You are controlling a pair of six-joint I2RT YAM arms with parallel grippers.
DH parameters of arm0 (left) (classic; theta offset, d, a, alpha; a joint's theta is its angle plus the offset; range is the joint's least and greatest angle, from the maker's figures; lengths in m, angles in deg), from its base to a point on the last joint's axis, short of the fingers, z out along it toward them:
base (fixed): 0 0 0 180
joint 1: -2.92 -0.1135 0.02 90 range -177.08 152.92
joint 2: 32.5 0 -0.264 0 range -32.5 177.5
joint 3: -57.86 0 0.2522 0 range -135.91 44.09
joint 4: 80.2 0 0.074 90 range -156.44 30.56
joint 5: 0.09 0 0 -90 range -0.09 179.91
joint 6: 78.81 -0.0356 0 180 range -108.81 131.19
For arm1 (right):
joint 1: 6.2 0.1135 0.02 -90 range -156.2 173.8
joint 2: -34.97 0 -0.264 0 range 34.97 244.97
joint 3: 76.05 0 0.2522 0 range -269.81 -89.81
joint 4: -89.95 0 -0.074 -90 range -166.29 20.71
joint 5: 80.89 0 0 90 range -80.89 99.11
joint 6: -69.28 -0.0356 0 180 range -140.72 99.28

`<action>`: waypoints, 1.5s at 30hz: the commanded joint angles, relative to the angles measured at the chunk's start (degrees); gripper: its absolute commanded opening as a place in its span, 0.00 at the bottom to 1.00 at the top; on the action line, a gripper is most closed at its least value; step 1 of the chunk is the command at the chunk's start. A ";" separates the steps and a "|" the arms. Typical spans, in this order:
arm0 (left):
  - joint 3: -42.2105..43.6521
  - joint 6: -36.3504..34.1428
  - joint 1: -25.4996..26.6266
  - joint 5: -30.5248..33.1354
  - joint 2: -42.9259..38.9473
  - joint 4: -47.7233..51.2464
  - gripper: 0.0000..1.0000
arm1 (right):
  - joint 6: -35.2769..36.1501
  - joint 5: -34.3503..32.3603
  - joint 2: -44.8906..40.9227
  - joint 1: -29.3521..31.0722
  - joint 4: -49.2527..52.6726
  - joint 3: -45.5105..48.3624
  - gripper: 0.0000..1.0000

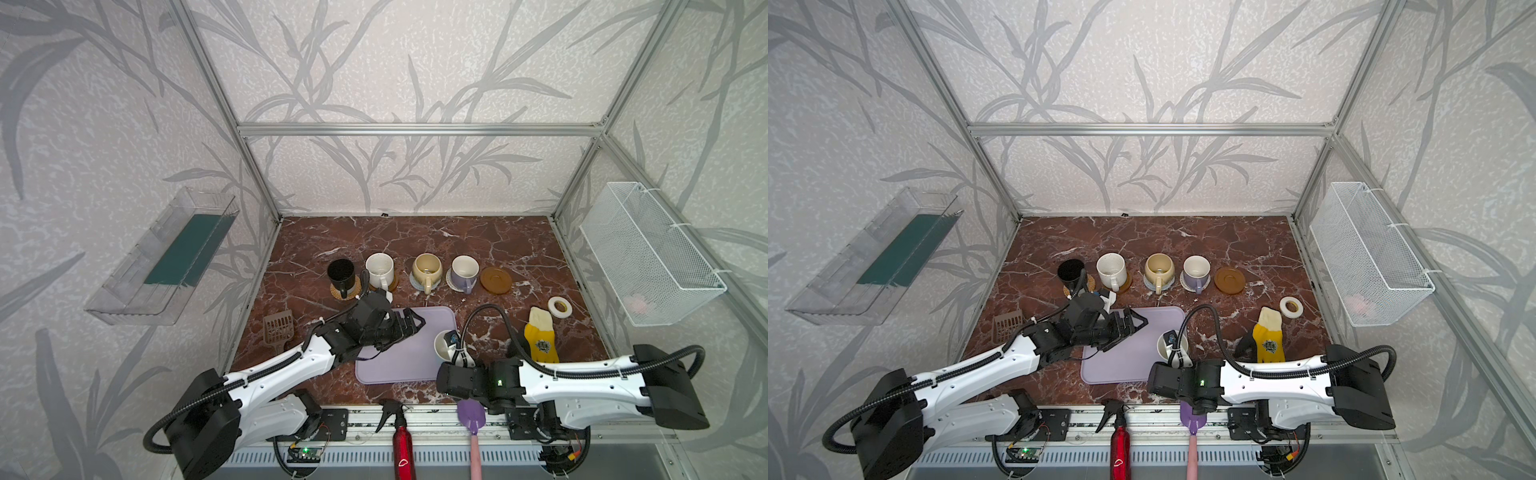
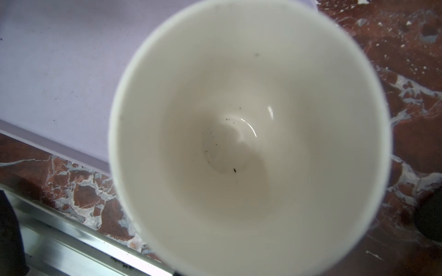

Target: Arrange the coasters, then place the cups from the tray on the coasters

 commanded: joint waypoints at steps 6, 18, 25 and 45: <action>-1.47 1.39 0.46 -1.07 1.60 -3.89 0.98 | 2.09 -2.17 -2.28 -0.16 0.18 -1.10 0.13; -1.27 1.92 0.77 -0.01 0.64 -4.69 0.97 | 4.56 -4.45 -4.21 -0.20 -0.33 -2.75 0.03; -1.90 2.27 0.73 -0.35 -0.06 -5.74 0.97 | 6.16 -5.62 -4.49 -0.53 -0.67 -4.25 0.00; -6.94 -3.66 0.64 5.36 -7.14 2.76 0.97 | 13.06 -7.51 -6.77 -4.02 -0.32 -10.08 0.00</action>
